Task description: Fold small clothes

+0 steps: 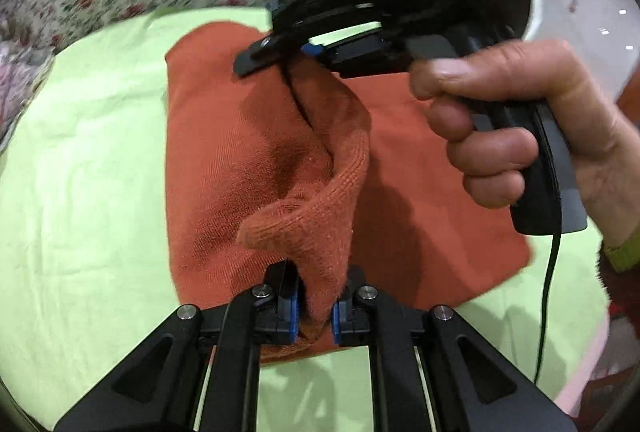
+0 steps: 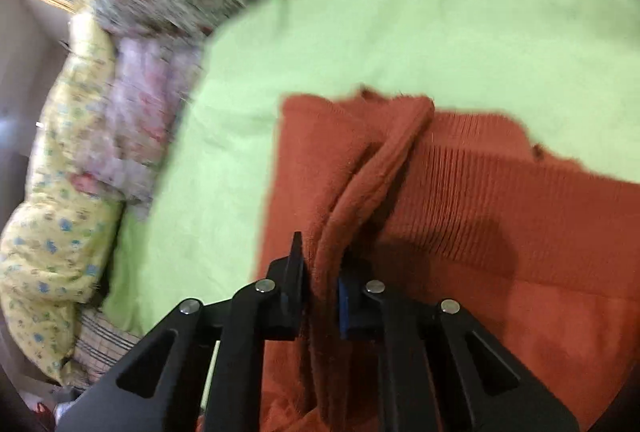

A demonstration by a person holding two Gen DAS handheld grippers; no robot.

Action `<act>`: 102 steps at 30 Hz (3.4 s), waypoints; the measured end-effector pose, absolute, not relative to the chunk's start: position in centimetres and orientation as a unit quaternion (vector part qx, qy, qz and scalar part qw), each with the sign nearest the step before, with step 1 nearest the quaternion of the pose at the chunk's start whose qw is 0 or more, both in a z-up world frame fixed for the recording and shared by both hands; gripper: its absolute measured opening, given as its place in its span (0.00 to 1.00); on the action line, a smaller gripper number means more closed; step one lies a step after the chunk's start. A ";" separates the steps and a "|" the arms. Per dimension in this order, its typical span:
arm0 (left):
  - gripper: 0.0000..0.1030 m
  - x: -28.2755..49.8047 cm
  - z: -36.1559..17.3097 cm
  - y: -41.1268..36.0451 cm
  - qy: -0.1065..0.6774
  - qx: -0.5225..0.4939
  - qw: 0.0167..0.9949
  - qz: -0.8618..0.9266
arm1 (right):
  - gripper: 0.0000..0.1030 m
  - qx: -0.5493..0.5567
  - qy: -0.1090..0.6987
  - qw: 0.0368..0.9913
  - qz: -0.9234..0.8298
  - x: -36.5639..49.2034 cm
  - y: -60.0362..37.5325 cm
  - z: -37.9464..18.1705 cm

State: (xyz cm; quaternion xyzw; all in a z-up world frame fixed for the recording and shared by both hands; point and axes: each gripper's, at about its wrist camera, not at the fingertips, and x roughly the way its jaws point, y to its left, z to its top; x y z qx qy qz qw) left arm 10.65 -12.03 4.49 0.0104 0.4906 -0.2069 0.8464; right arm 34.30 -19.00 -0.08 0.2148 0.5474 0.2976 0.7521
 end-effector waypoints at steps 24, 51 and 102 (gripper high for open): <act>0.23 13.1 -0.5 -24.4 0.553 0.006 0.758 -0.347 | 0.20 0.311 0.537 0.769 0.153 26.5 -40.6 -4.3; 0.46 16.0 -3.1 -8.6 0.563 0.022 0.807 -0.178 | 0.36 0.275 0.541 0.788 0.102 17.7 -37.7 -2.6; 0.73 22.6 -0.1 -8.0 0.587 -0.108 0.770 -0.224 | 0.53 0.316 0.513 0.791 0.110 21.0 -41.4 -4.6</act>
